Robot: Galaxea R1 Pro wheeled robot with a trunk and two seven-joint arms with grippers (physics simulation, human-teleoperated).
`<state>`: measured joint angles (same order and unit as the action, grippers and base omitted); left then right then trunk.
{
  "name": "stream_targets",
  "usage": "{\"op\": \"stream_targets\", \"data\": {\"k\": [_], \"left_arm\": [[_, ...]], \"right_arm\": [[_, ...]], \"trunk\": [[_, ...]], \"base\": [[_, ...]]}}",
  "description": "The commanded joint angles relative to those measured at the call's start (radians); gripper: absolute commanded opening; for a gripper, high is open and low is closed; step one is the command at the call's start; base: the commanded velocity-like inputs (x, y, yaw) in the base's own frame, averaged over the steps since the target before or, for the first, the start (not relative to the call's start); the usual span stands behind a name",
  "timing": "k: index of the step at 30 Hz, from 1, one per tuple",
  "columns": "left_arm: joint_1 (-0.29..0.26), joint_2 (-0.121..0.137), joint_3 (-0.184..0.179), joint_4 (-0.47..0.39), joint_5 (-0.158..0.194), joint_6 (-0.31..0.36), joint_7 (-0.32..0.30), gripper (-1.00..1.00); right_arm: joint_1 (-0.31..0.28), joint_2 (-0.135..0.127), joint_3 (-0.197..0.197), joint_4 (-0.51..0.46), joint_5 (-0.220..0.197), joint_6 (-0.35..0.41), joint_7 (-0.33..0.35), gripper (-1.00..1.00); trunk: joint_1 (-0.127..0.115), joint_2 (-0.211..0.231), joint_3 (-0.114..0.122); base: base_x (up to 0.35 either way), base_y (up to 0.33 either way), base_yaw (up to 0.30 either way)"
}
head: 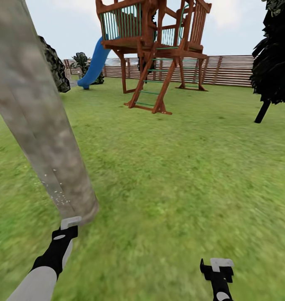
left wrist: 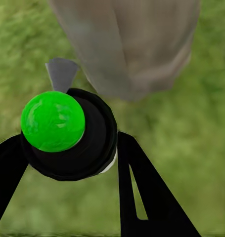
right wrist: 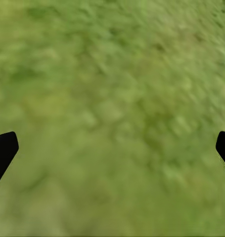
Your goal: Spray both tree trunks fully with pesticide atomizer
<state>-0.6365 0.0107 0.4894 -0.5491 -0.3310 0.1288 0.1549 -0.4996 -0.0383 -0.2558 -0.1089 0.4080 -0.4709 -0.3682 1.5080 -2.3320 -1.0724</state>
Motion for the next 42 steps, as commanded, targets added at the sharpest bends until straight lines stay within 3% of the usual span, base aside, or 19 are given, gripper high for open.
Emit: {"op": "stream_targets", "data": {"k": [1,17,42], "left_arm": [[0.000,0.000,0.001,0.000,0.001,0.000,0.000,-1.00],[0.000,0.000,0.001,0.000,0.001,-0.001,0.001,-1.00],[-0.003,0.002,0.010,-0.002,0.003,0.001,0.000,-1.00]], "right_arm": [[0.000,0.000,0.000,0.000,0.000,0.000,0.000,1.00],[0.000,0.000,0.000,0.000,0.000,0.000,0.000,1.00],[0.000,0.000,0.001,0.000,0.002,0.000,0.000,1.00]], "trunk": [[0.000,0.000,0.000],[0.000,0.000,0.000],[0.000,0.000,0.000]], "base": [[0.002,-0.271,0.277],[0.138,-0.250,0.074],[0.161,-0.242,0.263]]}}
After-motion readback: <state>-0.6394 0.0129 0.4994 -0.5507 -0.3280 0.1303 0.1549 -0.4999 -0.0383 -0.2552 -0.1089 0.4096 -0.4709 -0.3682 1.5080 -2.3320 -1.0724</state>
